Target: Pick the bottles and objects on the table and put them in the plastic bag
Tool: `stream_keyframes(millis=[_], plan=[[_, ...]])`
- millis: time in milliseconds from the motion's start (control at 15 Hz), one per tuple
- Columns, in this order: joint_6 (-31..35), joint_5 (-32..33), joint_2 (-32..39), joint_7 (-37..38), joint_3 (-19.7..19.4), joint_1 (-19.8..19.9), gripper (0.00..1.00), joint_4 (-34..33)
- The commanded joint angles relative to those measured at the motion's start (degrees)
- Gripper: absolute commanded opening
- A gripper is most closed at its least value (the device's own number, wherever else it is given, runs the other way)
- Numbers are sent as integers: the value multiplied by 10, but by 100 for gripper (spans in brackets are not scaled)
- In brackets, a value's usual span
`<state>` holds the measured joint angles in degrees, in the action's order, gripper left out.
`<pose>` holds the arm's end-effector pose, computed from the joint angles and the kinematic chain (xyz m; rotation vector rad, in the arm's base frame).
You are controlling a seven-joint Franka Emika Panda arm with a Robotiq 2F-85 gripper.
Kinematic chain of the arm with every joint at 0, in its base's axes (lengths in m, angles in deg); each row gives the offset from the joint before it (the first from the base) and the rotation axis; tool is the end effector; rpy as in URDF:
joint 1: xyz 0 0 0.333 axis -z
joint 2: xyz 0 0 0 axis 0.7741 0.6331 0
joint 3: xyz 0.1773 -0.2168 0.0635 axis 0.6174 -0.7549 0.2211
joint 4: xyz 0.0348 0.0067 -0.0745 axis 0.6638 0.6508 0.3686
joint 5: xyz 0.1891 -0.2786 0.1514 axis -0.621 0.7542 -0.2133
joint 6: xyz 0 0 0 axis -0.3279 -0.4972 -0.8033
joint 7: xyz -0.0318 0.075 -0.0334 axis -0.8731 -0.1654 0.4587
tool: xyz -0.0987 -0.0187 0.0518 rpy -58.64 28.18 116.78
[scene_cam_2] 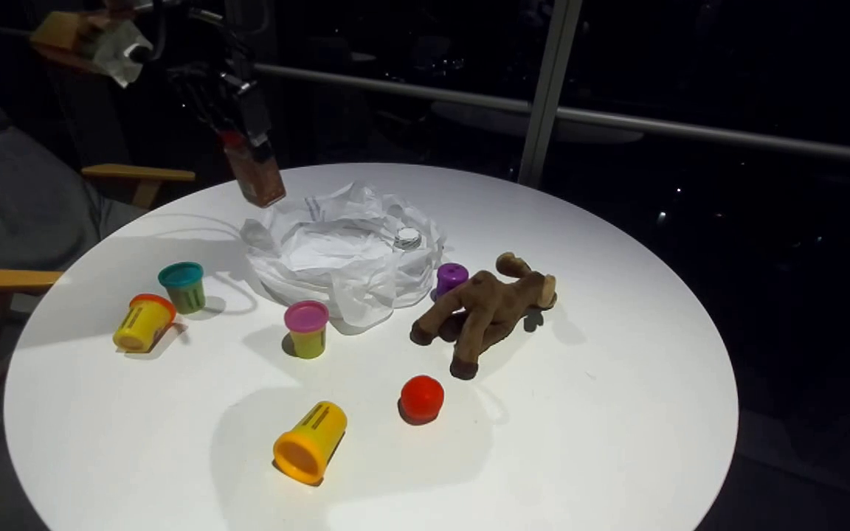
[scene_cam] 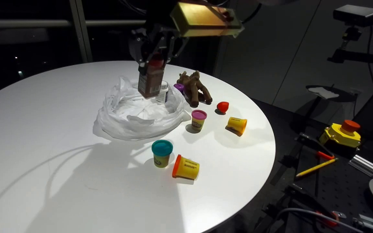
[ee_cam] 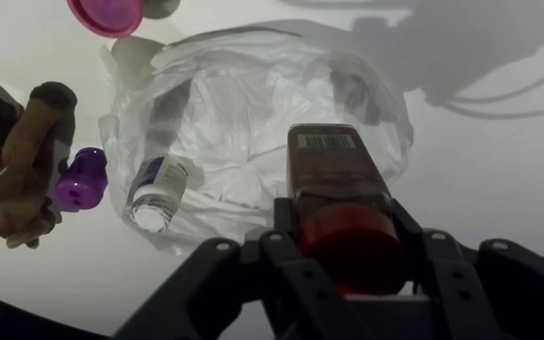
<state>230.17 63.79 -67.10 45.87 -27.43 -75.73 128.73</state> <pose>0.5056 0.2045 0.3009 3.0249 -0.1531 0.6673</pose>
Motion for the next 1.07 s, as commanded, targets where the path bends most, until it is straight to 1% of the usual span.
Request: stream_keyframes(millis=[0,133,200,333,533,667,733,800,867,1000], plan=[[-2,2,97,48,-30,8,20,-114],[-9,-32,145,44,-33,22,20,-153],[-15,-47,168,40,-22,39,20,-170],[-19,-82,215,31,-26,48,20,-203],[-26,-119,259,26,-34,50,20,-238],[-31,-134,273,24,-38,48,20,-253],[-33,-141,274,25,-41,46,34,-255],[-36,-145,274,26,-43,44,69,-259],[-40,-146,268,27,-45,41,69,-257],[-41,-134,238,42,-57,22,84,-238]])
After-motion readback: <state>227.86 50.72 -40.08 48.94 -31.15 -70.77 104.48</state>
